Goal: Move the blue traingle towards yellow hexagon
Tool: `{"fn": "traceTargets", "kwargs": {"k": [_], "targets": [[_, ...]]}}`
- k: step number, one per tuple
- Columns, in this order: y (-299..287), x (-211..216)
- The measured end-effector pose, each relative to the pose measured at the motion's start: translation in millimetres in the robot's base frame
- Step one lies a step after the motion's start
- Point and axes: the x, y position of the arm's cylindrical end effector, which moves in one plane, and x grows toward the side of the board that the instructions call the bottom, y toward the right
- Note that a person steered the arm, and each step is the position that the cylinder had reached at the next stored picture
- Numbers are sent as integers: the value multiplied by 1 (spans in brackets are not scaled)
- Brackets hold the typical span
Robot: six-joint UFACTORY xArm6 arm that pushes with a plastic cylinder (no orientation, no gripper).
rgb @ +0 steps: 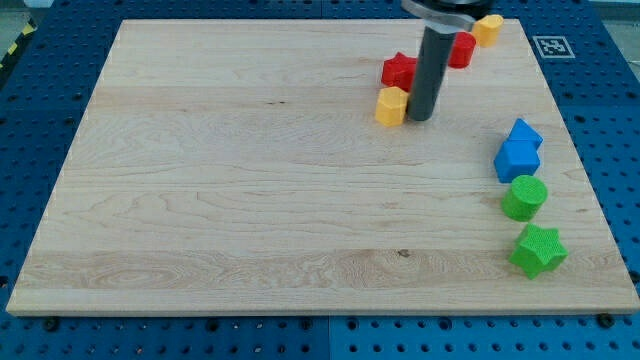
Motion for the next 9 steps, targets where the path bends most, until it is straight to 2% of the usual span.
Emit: {"fn": "traceTargets", "kwargs": {"k": [1,2,4,5,9], "targets": [[-22,0],[10,0],[151,4],[160,33],[75,69]]}}
